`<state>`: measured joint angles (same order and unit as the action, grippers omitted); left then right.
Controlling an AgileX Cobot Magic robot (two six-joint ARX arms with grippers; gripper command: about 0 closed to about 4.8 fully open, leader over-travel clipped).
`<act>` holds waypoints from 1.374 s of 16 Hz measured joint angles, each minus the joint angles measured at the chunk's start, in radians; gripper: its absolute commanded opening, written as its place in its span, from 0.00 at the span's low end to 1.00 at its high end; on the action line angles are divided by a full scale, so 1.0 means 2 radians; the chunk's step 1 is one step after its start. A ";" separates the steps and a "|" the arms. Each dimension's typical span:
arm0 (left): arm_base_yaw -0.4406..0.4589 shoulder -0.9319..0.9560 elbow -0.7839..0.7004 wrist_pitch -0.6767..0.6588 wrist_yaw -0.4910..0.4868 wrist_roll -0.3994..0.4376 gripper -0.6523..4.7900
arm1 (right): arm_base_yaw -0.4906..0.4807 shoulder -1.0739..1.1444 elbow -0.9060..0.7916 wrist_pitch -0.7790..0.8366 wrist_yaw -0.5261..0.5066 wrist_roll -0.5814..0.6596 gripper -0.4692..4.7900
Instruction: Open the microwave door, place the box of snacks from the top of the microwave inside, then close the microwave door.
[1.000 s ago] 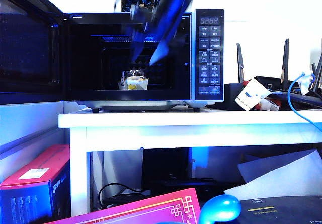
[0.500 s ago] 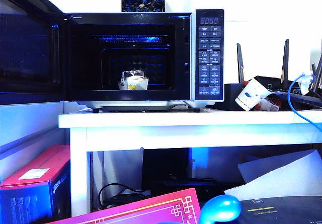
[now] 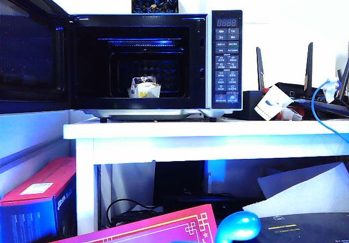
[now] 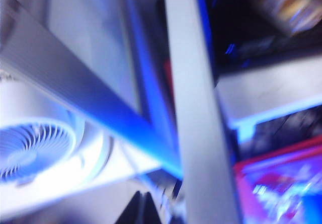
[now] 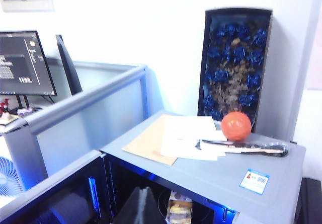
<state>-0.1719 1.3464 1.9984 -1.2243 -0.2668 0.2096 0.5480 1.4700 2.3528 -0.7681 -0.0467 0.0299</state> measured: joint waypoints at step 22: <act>0.000 0.116 -0.002 -0.058 0.041 -0.028 0.11 | 0.000 -0.019 0.000 0.029 0.000 -0.002 0.09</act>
<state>-0.1711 1.5780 1.9949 -1.3399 -0.1856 0.1528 0.5472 1.4323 2.3524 -0.7105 -0.0467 0.0261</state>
